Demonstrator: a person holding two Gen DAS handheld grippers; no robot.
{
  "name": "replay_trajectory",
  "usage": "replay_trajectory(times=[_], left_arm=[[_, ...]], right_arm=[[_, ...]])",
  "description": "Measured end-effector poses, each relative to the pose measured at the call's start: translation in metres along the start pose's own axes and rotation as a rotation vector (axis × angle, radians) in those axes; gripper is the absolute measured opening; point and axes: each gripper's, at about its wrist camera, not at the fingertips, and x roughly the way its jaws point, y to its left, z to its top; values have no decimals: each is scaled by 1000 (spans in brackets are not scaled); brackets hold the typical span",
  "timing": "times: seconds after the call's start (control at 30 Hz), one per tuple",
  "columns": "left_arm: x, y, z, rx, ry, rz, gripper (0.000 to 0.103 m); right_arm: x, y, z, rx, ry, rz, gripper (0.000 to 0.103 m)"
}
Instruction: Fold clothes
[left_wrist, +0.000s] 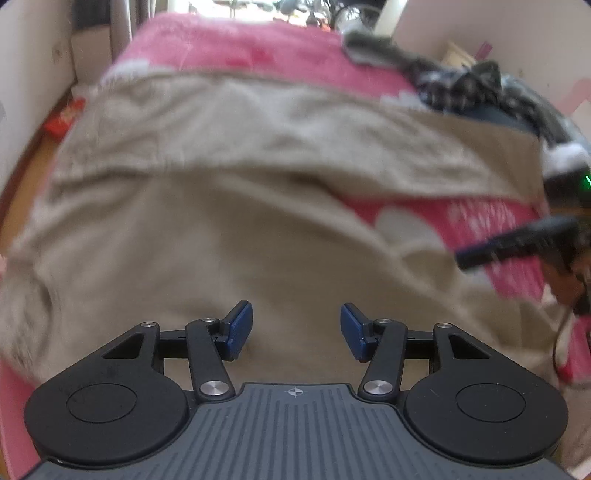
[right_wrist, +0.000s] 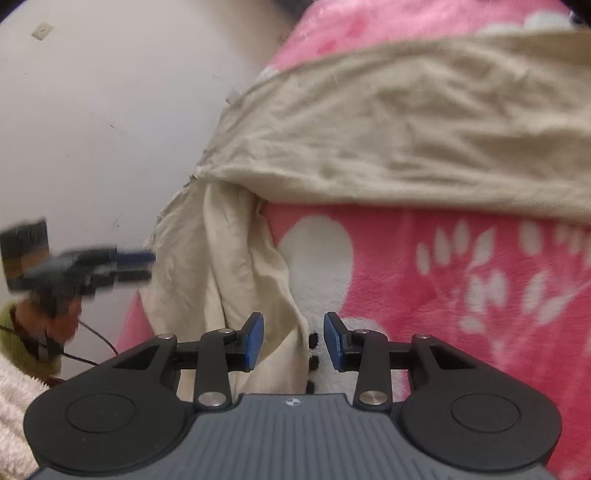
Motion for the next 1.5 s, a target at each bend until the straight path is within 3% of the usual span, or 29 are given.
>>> replay_trajectory(times=[0.1, 0.17, 0.2, 0.27, 0.43, 0.63, 0.7, 0.73, 0.77, 0.8, 0.93, 1.07, 1.2, 1.3, 1.5], left_arm=[[12, -6, -21, 28, 40, -24, 53], [20, -12, -32, 74, 58, -28, 53], [22, -15, -37, 105, 62, -20, 53], [29, -20, -46, 162, 96, -2, 53], [33, -19, -56, 231, 131, 12, 52], [32, -19, -58, 264, 144, 18, 52], [32, -20, -59, 280, 148, 24, 53], [31, -20, -58, 289, 154, 25, 53], [31, -21, -57, 297, 160, 26, 53], [29, -20, -58, 303, 166, 26, 53], [18, -17, -45, 315, 169, 35, 53], [5, -22, -10, 304, 96, -14, 53], [24, -48, 31, 318, 29, -123, 53], [47, -87, 57, 393, -10, -201, 53], [93, -173, 90, 548, -18, -365, 53]], right_arm=[[16, -1, -8, -12, 28, -21, 31], [14, 3, -10, -29, 27, -61, 7], [12, 5, -11, -37, 22, -81, 5], [1, 14, -7, -57, -13, -120, 4], [-33, 53, 26, -268, -125, -294, 4], [15, 50, 25, -491, -23, -555, 7], [26, 39, 18, -528, -15, -592, 18], [16, 34, 19, -496, -43, -567, 25], [1, 29, 23, -426, -75, -545, 38], [-17, 22, 26, -354, -111, -528, 43], [-108, -14, 23, -34, -294, -530, 46], [-190, -51, -20, 229, -388, -574, 54], [-228, -84, -83, 477, -378, -621, 58], [-230, -103, -124, 636, -331, -581, 58], [-220, -104, -154, 791, -273, -492, 58]])
